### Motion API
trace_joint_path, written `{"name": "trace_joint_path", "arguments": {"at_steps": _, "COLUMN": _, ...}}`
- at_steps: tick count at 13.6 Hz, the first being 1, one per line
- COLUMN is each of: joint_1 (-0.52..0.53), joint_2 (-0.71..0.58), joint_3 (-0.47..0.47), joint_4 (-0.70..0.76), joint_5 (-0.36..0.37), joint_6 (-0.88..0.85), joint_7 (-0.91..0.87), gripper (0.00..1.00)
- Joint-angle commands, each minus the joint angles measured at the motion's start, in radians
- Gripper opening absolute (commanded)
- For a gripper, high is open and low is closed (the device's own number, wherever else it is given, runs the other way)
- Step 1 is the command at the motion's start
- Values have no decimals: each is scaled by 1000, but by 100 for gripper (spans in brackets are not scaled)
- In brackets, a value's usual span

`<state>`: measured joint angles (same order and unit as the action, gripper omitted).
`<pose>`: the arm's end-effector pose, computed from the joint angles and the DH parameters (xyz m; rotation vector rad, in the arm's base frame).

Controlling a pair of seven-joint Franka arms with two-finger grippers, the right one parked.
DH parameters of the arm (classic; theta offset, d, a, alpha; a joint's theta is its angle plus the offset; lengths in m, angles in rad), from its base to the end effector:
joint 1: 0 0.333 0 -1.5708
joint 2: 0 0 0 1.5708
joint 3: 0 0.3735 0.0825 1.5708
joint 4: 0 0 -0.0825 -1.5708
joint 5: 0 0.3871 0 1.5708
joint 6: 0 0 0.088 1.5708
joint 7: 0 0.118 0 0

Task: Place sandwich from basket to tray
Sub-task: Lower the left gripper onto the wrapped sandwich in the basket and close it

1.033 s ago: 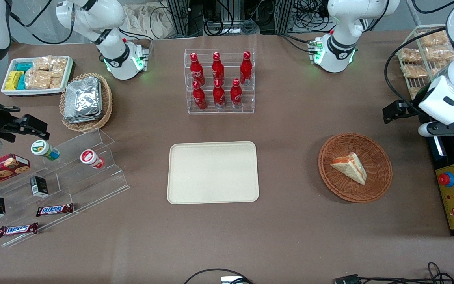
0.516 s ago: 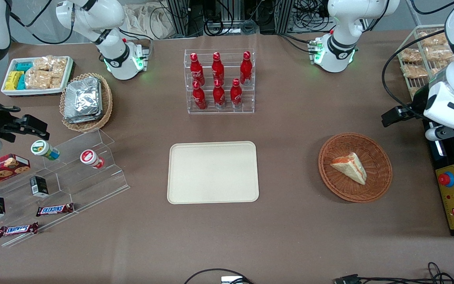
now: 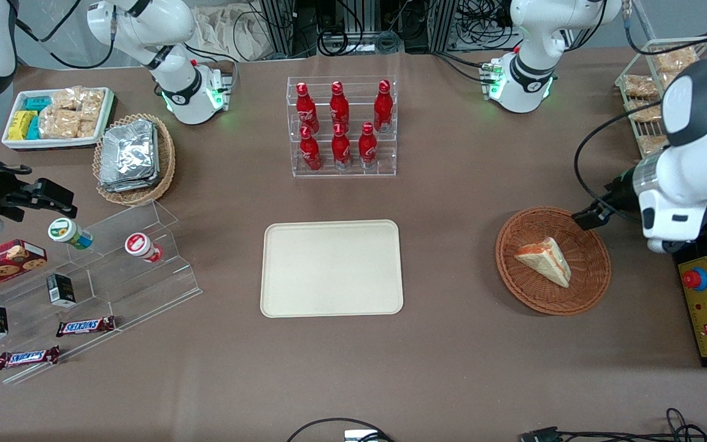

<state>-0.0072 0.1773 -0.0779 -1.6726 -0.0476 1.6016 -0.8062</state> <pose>0.5958 -0.0530 0.5232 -2.8650 -1.0915 0.3851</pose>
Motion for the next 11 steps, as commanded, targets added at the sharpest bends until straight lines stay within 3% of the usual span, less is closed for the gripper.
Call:
{"name": "trace_joint_path", "arguments": {"at_steps": 1, "joint_1": 4, "joint_2": 37, "joint_3": 12, "joint_4": -68, "joint_5": -11, "joint_6": 111, "joint_7": -24, "gripper": 99}}
{"name": "trace_joint_path", "arguments": {"at_steps": 4, "joint_1": 36, "joint_2": 69, "joint_3": 14, "joint_4": -153, "joint_5": -5, "joint_6": 248, "joint_7": -16, "gripper": 99}}
{"name": "trace_joint_path", "arguments": {"at_steps": 11, "joint_1": 38, "joint_2": 229, "joint_3": 14, "joint_4": -162, "joint_5": -9, "joint_6": 374, "joint_7": -19, "gripper": 99}}
